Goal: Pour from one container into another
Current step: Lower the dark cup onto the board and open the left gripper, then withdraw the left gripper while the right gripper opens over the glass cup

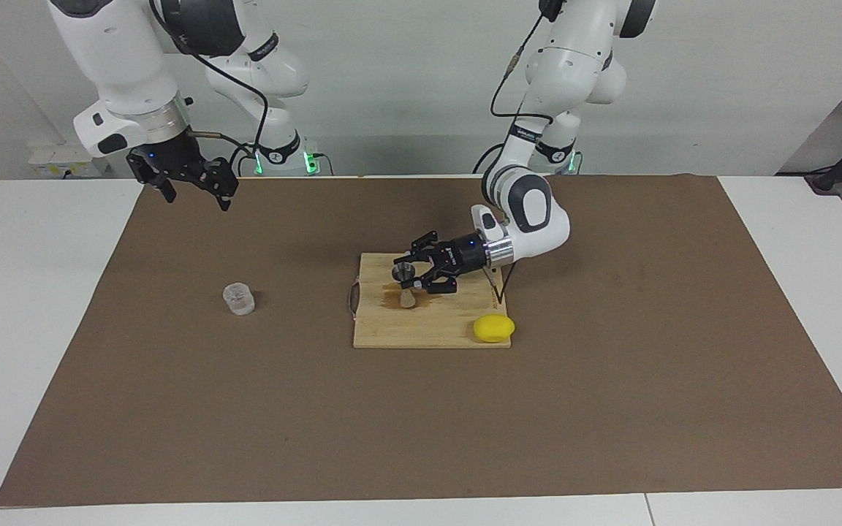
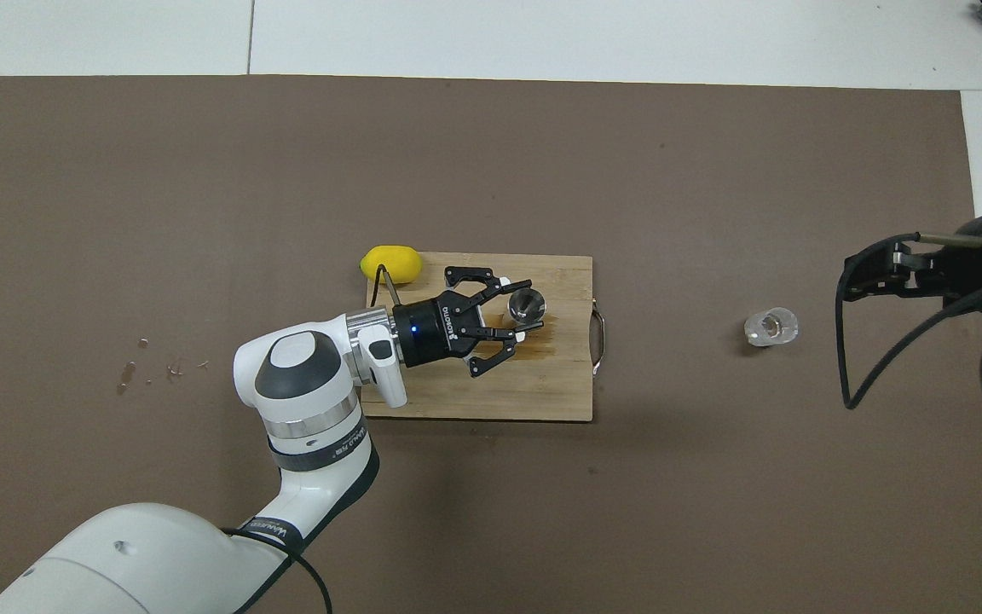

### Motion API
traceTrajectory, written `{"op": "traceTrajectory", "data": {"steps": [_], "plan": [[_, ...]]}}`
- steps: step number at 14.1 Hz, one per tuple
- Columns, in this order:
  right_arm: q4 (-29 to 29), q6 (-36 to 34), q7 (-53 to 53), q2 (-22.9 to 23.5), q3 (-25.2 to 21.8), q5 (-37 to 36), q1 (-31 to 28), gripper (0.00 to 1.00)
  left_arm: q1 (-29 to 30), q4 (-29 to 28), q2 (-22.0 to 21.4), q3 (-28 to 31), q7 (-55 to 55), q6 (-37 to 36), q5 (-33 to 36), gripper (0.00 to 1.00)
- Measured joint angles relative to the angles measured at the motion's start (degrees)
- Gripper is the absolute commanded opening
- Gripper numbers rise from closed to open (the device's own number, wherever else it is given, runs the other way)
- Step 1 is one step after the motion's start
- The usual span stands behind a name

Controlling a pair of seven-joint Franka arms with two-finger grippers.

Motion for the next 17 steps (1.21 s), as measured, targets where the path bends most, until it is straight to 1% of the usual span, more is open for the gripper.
{"op": "traceTrajectory", "data": {"steps": [2,3,4,5,9,12,15,16,17], "plan": [[0.00,0.00,0.00,0.00,0.00,0.00,0.00,0.99,-0.06,0.01,0.83,0.00,1.39,-0.25,-0.52,0.06],[0.00,0.00,0.00,0.00,0.00,0.00,0.00,0.99,-0.08,0.01,0.94,0.00,1.74,-0.49,-0.85,0.16],[0.00,0.00,0.00,0.00,0.00,0.00,0.00,0.99,-0.11,0.01,0.97,0.00,1.89,-0.49,-0.94,0.54],[0.00,0.00,0.00,0.00,0.00,0.00,0.00,0.99,-0.13,0.01,0.98,0.00,1.95,-0.49,-0.99,1.00],[0.00,0.00,0.00,0.00,0.13,0.00,0.08,0.99,-0.12,-0.11,1.00,0.20,2.06,-0.83,-1.06,1.00],[-0.06,0.01,0.31,0.00,0.10,1.24,-0.04,0.99,0.37,-1.54,0.95,1.09,2.11,-2.23,-1.06,1.00],[-0.70,0.04,7.06,0.17,-0.09,5.88,-2.05,0.96,3.10,-4.74,-0.63,1.43,2.67,-4.88,0.75,1.00],[-1.25,0.27,9.41,0.32,-0.14,7.47,-3.17,0.89,4.48,-6.15,-1.79,1.46,2.70,-5.84,2.33,1.00],[-2.15,0.94,11.71,0.50,-0.21,8.45,-4.18,0.88,6.09,-7.50,-3.16,1.51,2.70,-6.65,4.24,1.00]]}}
